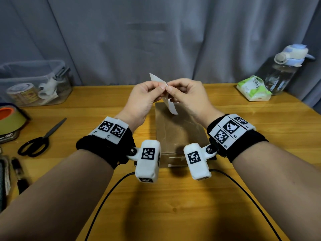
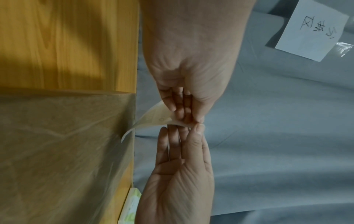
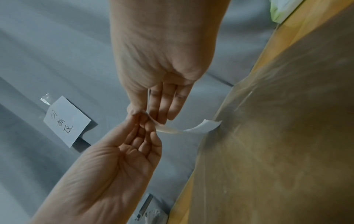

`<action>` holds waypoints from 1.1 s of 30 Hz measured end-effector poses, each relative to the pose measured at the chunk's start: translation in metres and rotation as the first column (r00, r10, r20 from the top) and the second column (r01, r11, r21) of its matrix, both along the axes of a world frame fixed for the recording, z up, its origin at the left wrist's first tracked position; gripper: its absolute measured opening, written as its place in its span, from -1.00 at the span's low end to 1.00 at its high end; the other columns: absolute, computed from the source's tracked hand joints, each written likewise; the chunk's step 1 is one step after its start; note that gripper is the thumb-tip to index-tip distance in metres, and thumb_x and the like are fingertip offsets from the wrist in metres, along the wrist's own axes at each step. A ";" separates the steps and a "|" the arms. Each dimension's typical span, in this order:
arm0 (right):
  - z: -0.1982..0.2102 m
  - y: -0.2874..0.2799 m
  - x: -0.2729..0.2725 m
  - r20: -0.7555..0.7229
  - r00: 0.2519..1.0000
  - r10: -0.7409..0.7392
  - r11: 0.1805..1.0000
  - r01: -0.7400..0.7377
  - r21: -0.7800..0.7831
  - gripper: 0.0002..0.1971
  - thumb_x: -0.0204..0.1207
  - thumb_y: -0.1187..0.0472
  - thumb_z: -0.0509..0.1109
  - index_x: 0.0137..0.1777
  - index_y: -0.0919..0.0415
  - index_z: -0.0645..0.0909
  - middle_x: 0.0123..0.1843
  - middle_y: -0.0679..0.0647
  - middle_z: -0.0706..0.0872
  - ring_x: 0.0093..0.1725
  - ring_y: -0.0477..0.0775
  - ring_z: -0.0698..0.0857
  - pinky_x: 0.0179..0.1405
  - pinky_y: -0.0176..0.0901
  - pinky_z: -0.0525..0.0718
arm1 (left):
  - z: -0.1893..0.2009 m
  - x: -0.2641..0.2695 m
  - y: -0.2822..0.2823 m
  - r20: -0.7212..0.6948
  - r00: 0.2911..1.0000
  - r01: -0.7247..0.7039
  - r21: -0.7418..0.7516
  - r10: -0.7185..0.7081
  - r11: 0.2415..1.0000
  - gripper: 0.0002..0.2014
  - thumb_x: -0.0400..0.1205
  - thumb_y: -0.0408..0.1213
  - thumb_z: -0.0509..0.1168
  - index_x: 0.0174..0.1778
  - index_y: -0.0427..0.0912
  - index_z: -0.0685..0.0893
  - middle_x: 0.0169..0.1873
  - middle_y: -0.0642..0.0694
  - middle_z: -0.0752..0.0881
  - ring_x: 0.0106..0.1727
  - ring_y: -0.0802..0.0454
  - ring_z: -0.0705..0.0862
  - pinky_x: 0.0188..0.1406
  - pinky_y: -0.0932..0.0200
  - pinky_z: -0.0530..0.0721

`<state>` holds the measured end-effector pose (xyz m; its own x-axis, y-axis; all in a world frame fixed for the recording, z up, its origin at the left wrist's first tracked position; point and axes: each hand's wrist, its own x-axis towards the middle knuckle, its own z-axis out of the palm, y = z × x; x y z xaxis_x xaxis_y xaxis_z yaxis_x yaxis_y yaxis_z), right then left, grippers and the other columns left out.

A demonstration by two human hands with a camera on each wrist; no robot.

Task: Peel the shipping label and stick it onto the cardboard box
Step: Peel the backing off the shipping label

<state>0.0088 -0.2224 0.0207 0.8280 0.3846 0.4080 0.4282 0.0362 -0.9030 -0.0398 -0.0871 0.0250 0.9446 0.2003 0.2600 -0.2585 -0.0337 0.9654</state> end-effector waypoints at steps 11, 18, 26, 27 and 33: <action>0.007 -0.002 -0.005 0.005 1.000 0.011 1.000 -0.011 0.018 -0.95 0.50 0.34 0.42 -0.12 0.23 0.71 -0.39 -0.07 0.80 -0.32 -0.19 0.76 -0.30 -0.42 0.65 | 0.004 0.000 -0.001 0.071 0.997 -0.018 0.091 0.012 0.996 -0.82 0.64 -0.41 0.25 -0.26 -0.17 0.68 -0.57 0.17 0.68 -0.44 0.33 0.57 -0.27 0.48 0.57; 0.006 0.001 -0.007 0.023 0.999 -0.037 0.999 0.037 -0.006 -0.79 0.50 0.36 0.41 -0.28 0.06 0.69 -0.49 -0.22 0.76 -0.41 -0.29 0.70 -0.33 -0.44 0.66 | 0.007 -0.003 -0.004 0.067 0.995 -0.081 0.181 0.070 0.980 -0.82 0.59 -0.47 0.25 -0.32 -0.20 0.62 -0.42 0.00 0.65 -0.37 0.28 0.61 -0.21 0.42 0.59; 0.009 0.004 -0.007 0.010 0.993 -0.116 0.993 0.116 0.002 -0.80 0.45 0.39 0.38 -0.33 0.11 0.66 -0.35 0.00 0.70 -0.32 -0.16 0.65 -0.22 -0.30 0.67 | 0.006 -0.003 -0.002 0.037 0.991 -0.133 0.301 0.128 0.944 -0.81 0.53 -0.39 0.26 -0.17 -0.52 0.62 -0.29 -0.25 0.60 -0.22 -0.04 0.51 -0.16 0.08 0.50; 0.009 0.004 -0.007 0.003 0.992 -0.125 0.992 0.125 0.003 -0.79 0.46 0.39 0.37 -0.34 0.11 0.66 -0.35 -0.01 0.70 -0.32 -0.16 0.64 -0.23 -0.28 0.67 | 0.005 -0.003 -0.001 0.022 0.991 -0.133 0.314 0.133 0.940 -0.79 0.54 -0.39 0.26 -0.15 -0.54 0.61 -0.28 -0.25 0.60 -0.22 -0.03 0.51 -0.16 0.09 0.50; 0.001 0.005 -0.005 -0.106 0.979 -0.171 0.980 0.181 0.088 -0.77 0.48 0.38 0.35 -0.35 0.10 0.64 -0.31 -0.02 0.69 -0.31 -0.14 0.64 -0.24 -0.27 0.65 | -0.004 -0.004 0.003 -0.050 0.988 -0.126 0.294 0.147 0.947 -0.89 0.55 -0.35 0.23 -0.22 -0.31 0.61 -0.28 -0.18 0.63 -0.17 -0.04 0.56 -0.11 0.08 0.53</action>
